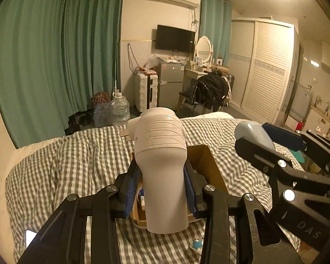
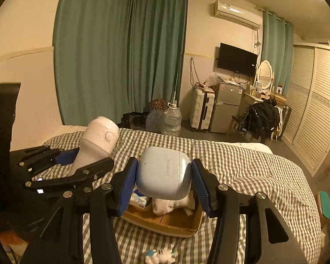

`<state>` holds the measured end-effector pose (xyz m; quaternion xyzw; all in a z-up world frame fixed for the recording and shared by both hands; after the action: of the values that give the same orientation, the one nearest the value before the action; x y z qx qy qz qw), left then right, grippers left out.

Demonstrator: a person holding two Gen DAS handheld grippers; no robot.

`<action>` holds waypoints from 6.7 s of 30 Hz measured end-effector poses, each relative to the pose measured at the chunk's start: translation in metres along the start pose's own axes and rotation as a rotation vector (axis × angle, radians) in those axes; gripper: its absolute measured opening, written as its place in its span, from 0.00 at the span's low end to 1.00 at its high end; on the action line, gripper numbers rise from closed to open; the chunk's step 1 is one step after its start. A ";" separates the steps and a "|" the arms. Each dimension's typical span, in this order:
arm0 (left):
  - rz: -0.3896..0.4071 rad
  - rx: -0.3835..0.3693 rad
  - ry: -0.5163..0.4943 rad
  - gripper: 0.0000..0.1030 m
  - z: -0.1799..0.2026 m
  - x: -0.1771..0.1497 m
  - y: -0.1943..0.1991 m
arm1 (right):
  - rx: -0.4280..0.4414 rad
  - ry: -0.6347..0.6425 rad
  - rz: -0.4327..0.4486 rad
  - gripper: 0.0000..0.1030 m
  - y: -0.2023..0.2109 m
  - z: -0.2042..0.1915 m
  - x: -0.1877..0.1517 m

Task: Organize objects
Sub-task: 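Carry the bottle and earbud case into the box and open both tools, then lift both tools up and away from the box, then lower the right tool onto the white bear figurine and grasp it, then carry the bear figurine into the box and open the right tool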

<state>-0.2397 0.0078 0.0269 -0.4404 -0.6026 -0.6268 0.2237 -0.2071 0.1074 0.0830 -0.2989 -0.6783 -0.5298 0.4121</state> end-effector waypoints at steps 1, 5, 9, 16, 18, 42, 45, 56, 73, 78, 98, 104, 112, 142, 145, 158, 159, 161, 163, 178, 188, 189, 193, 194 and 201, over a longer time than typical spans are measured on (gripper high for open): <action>-0.006 0.000 0.001 0.38 -0.001 -0.001 -0.005 | -0.004 0.002 -0.004 0.48 -0.006 0.002 0.002; -0.044 0.005 -0.004 0.38 -0.002 -0.007 -0.037 | -0.009 -0.020 -0.032 0.48 -0.037 0.015 0.002; -0.082 0.003 -0.009 0.38 -0.001 -0.015 -0.069 | -0.009 -0.046 -0.074 0.48 -0.070 0.032 -0.004; -0.156 -0.016 -0.035 0.38 0.006 -0.033 -0.124 | -0.019 -0.070 -0.177 0.48 -0.145 0.057 -0.023; -0.175 -0.021 -0.050 0.38 0.011 -0.038 -0.139 | -0.015 -0.082 -0.209 0.48 -0.166 0.063 -0.031; -0.275 -0.106 -0.047 0.41 0.015 -0.072 -0.198 | -0.031 -0.121 -0.371 0.49 -0.259 0.092 -0.072; -0.258 -0.099 -0.037 0.54 0.016 -0.068 -0.195 | -0.023 -0.128 -0.365 0.49 -0.257 0.090 -0.071; -0.166 -0.025 -0.046 0.78 0.008 -0.022 -0.124 | -0.034 -0.154 -0.209 0.78 -0.188 0.079 -0.017; 0.140 0.095 -0.069 0.99 0.007 0.071 0.111 | -0.103 -0.096 0.153 0.98 0.063 0.034 0.089; 0.184 0.114 -0.064 1.00 0.003 0.068 0.161 | -0.111 -0.080 0.196 0.99 0.122 0.023 0.087; 0.041 0.164 -0.068 1.00 0.014 -0.092 0.125 | -0.152 -0.049 0.071 0.99 0.120 0.011 -0.085; -0.061 0.194 -0.043 1.00 0.001 -0.130 0.065 | -0.165 -0.084 -0.040 0.99 0.060 0.029 -0.131; -0.169 0.145 0.021 1.00 -0.002 -0.164 -0.001 | -0.139 -0.079 -0.173 0.99 -0.011 0.040 -0.167; -0.378 0.124 -0.014 1.00 0.006 -0.232 -0.073 | -0.162 -0.045 -0.608 0.73 -0.147 0.053 -0.271; -0.382 0.124 -0.022 1.00 0.007 -0.234 -0.073 | -0.158 -0.050 -0.602 0.72 -0.144 0.054 -0.270; -0.411 0.145 -0.038 1.00 0.012 -0.242 -0.054 | -0.131 -0.049 -0.503 0.71 -0.103 0.039 -0.259; -0.414 0.144 -0.033 1.00 0.011 -0.243 -0.052 | -0.133 -0.043 -0.490 0.71 -0.097 0.037 -0.257; -0.415 0.145 -0.024 1.00 0.011 -0.243 -0.044 | -0.125 -0.037 -0.471 0.71 -0.086 0.032 -0.255; -0.415 0.147 -0.019 1.00 0.011 -0.244 -0.036 | -0.133 -0.024 -0.456 0.71 -0.077 0.031 -0.252; -0.294 0.140 -0.011 1.00 0.026 -0.213 0.041 | -0.143 -0.051 -0.313 0.71 0.016 0.025 -0.231; -0.163 0.142 -0.022 1.00 0.030 -0.159 0.082 | -0.109 -0.018 -0.194 0.71 0.063 0.012 -0.180; -0.152 0.140 -0.027 1.00 0.030 -0.152 0.083 | -0.105 -0.016 -0.184 0.71 0.065 0.011 -0.174; -0.109 0.148 -0.041 1.00 0.025 -0.124 0.085 | -0.098 0.020 -0.126 0.71 0.072 0.004 -0.144; -0.097 0.152 -0.046 1.00 0.023 -0.116 0.085 | -0.096 0.029 -0.111 0.71 0.073 0.002 -0.136; -0.039 0.159 -0.057 1.00 0.010 -0.069 0.066 | -0.058 0.051 -0.053 0.71 0.059 -0.005 -0.083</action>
<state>-0.1482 -0.0118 0.0058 -0.4270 -0.6649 -0.5687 0.2285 -0.1164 0.1203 0.0389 -0.2792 -0.6597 -0.5673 0.4063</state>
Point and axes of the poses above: each gripper's, at about its wrist camera, not at the fingertips, and y roughly against the way its jaws point, z to its right, x to its top, the point moved 6 cm from there along -y, roughly the way its jaws point, and after that the axes turned 12 degrees about -y, right-handed, at the moved point
